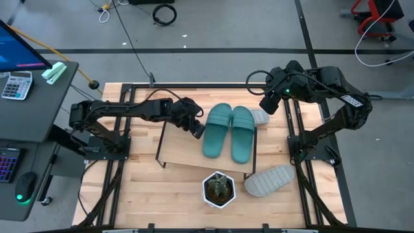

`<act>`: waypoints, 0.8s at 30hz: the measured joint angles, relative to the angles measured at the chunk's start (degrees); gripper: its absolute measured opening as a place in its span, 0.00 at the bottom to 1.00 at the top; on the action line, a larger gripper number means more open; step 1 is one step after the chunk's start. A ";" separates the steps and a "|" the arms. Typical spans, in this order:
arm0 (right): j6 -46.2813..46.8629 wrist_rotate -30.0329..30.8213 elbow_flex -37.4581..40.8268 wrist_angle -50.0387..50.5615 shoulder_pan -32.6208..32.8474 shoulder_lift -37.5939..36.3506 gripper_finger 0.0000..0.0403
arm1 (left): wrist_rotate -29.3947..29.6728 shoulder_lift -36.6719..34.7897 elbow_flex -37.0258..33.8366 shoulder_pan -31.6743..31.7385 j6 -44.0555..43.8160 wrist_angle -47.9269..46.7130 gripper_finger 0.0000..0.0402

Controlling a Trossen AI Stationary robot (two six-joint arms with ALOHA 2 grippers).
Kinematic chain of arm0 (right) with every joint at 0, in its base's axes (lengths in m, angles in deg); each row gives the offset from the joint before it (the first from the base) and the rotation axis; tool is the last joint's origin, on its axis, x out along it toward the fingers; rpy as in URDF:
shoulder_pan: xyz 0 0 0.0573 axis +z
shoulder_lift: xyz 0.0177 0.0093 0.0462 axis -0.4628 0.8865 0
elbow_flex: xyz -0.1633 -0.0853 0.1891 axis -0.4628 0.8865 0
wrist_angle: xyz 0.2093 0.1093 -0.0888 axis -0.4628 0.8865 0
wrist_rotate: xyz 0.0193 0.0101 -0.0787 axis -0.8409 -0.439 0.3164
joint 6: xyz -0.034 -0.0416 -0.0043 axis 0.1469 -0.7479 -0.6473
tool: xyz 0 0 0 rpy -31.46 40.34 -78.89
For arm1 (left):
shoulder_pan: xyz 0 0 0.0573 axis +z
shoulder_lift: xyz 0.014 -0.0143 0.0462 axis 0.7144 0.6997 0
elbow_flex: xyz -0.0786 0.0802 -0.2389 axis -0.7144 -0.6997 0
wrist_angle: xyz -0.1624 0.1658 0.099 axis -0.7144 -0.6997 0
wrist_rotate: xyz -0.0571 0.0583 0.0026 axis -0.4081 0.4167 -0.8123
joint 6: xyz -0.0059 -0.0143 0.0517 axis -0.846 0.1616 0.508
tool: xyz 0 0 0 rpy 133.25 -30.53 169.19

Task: Pick and place slides into the shelf
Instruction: Put the green slide on the shelf

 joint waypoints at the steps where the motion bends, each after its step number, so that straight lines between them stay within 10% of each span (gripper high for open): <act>1: 0.00 -0.02 0.00 0.02 0.00 0.00 0.49 | 0.08 0.00 0.00 -0.14 0.04 -0.34 0.01; 24: -0.02 0.02 0.00 0.02 0.00 0.00 0.49 | 2.71 0.50 0.02 -1.86 -0.68 2.08 0.00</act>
